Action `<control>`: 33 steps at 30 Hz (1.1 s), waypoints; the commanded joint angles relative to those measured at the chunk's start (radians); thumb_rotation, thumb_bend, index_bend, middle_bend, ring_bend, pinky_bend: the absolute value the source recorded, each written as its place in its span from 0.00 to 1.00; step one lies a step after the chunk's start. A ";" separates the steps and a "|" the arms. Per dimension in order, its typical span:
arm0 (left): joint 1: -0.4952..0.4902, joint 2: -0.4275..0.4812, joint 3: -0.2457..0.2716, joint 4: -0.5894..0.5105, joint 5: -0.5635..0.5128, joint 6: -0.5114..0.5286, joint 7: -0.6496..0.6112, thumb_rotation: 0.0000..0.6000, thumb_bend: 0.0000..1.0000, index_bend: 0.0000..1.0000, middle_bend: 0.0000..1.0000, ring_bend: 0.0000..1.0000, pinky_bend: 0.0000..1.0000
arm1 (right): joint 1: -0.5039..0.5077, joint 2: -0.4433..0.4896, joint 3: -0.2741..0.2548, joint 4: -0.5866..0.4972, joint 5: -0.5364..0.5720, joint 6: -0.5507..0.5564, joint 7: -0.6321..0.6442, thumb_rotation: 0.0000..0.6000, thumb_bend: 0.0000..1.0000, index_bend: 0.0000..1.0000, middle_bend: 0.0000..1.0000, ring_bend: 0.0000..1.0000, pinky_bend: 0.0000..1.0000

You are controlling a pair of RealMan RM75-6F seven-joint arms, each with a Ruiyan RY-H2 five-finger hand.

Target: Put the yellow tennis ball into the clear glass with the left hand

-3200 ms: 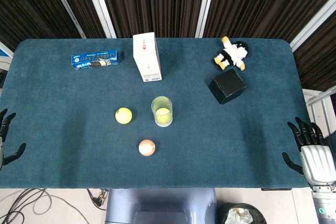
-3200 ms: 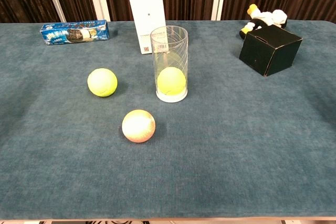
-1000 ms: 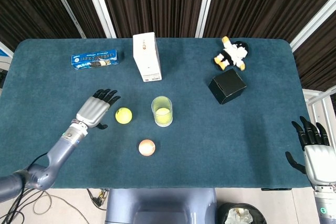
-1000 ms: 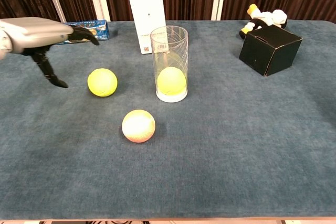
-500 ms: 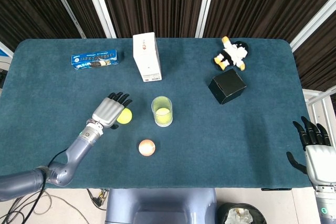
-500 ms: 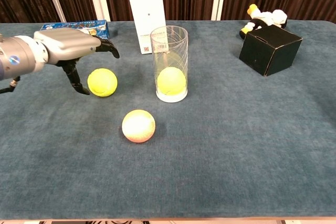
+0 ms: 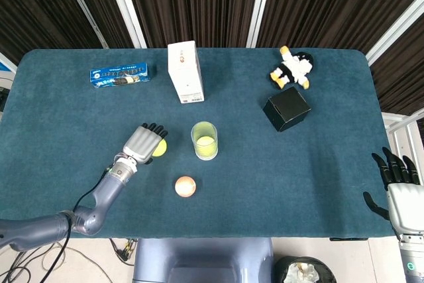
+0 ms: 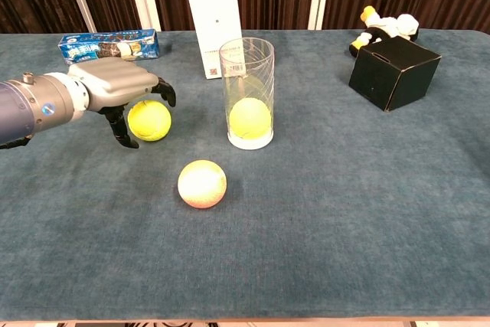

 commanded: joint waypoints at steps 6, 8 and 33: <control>-0.003 -0.027 0.017 0.023 0.010 0.028 0.025 1.00 0.25 0.37 0.39 0.35 0.48 | -0.001 0.003 0.000 -0.001 0.001 0.000 0.003 1.00 0.35 0.13 0.04 0.11 0.06; -0.003 -0.033 0.020 0.029 0.005 0.030 0.032 1.00 0.27 0.39 0.40 0.35 0.48 | -0.002 0.004 0.000 -0.002 0.001 0.001 0.005 1.00 0.35 0.13 0.04 0.11 0.08; 0.001 0.139 -0.061 -0.279 0.152 0.230 0.029 1.00 0.30 0.41 0.41 0.35 0.48 | -0.004 0.003 0.003 0.000 0.002 0.005 0.008 1.00 0.35 0.13 0.04 0.11 0.35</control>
